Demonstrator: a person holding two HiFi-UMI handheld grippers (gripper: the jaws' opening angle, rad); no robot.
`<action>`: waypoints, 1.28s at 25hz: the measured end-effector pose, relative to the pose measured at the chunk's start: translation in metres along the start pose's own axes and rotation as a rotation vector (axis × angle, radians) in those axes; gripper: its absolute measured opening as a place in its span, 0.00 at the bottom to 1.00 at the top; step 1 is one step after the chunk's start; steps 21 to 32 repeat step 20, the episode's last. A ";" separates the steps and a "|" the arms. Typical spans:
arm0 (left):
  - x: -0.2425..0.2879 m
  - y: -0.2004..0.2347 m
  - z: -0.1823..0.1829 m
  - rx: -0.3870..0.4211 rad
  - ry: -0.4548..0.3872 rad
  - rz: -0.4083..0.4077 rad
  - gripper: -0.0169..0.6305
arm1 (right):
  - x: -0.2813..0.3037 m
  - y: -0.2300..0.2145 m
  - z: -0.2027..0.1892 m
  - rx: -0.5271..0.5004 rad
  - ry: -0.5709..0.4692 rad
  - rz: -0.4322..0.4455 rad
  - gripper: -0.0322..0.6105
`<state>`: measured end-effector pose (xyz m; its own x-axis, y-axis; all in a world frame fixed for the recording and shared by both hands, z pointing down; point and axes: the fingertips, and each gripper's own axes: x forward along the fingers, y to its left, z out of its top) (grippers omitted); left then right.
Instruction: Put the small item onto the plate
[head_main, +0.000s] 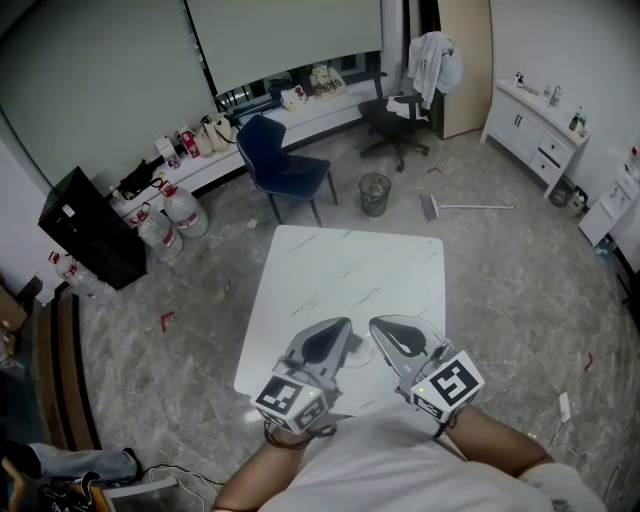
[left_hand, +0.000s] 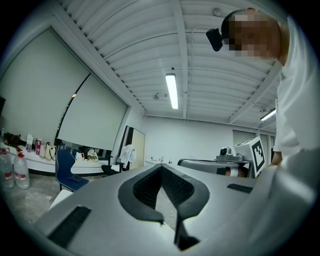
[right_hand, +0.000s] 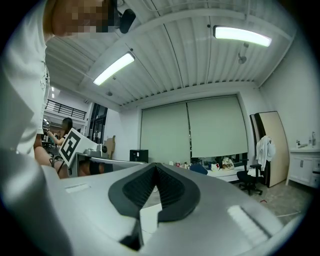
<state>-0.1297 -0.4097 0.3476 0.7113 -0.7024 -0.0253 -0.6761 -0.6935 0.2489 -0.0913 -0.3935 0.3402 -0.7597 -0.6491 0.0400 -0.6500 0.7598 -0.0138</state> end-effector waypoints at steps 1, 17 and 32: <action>-0.001 0.001 0.002 -0.002 -0.004 0.002 0.04 | 0.000 0.000 0.001 0.003 -0.001 0.001 0.05; -0.016 0.008 0.000 -0.023 -0.023 0.020 0.04 | 0.004 0.010 0.005 0.010 0.007 0.011 0.05; -0.017 0.011 -0.001 -0.024 -0.024 0.020 0.04 | 0.007 0.012 0.007 0.008 0.005 0.014 0.05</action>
